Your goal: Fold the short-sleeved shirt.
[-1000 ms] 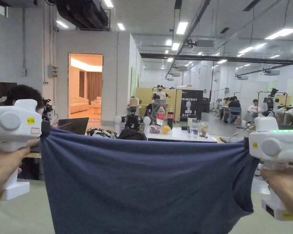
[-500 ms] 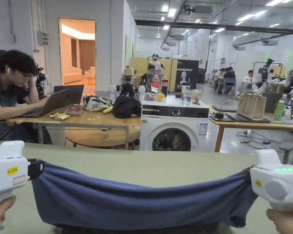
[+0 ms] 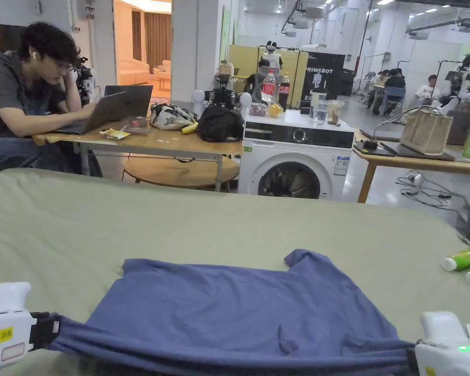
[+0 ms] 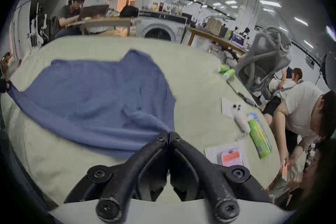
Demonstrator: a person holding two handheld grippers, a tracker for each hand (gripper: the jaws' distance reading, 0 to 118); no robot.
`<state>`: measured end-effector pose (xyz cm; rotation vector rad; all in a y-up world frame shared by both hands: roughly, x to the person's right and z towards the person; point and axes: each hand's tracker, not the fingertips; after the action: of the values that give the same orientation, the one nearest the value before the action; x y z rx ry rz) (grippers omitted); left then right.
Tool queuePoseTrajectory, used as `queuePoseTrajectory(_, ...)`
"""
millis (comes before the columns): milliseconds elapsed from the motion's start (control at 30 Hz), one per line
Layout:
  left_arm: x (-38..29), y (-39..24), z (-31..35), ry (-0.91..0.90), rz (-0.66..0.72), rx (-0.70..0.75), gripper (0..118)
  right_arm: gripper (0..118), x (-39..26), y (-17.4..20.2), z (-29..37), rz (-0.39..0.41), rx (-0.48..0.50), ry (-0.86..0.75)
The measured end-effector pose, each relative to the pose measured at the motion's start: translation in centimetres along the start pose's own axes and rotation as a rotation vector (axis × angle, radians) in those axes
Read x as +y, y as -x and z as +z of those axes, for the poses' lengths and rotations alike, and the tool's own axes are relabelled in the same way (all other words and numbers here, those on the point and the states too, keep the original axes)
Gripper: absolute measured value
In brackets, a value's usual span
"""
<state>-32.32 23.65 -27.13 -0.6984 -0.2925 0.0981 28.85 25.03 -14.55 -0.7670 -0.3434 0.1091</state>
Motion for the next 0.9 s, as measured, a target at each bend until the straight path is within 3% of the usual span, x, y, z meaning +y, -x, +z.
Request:
queuePoseTrajectory(100,-2.1,0.2,-0.7,0.046,0.007,0.018,0,0,-1.9,0.4,-1.1,0.061,-0.013,0.068)
queuePoseTrajectory(333,-5.0,0.8,-3.0,0.144,-0.017,0.044,0,0,-5.3,1.0,-4.1,0.073,0.005,0.182)
queuePoseTrajectory(533,-6.4,1.0,-4.6,0.152,0.017,0.053,0,0,-6.0,2.2,-4.9,0.093,-0.023,0.146)
queuePoseTrajectory(567,-6.1,0.9,-4.6,0.155,0.016,0.055,0,2,-5.8,2.4,-4.9,0.096,-0.032,0.144)
queuePoseTrajectory(600,-5.9,0.7,-4.7,0.156,0.017,0.06,8,8,-5.5,2.5,-4.7,0.095,-0.04,0.137)
queuePoseTrajectory(633,-5.5,0.2,-4.3,0.162,0.018,0.061,22,20,-5.1,2.5,-4.1,0.081,-0.041,0.119)
queuePoseTrajectory(667,-5.1,-0.2,-3.9,0.159,0.014,0.064,38,42,-4.5,2.5,-3.5,0.053,-0.04,0.091)
queuePoseTrajectory(700,-4.6,-0.6,-3.7,0.147,0.006,0.07,44,52,-3.9,2.4,-2.8,0.015,-0.039,0.055)
queuePoseTrajectory(900,-0.8,-4.5,-2.1,-0.09,-0.034,0.04,46,52,-0.2,4.3,0.7,-0.105,-0.057,-0.214)
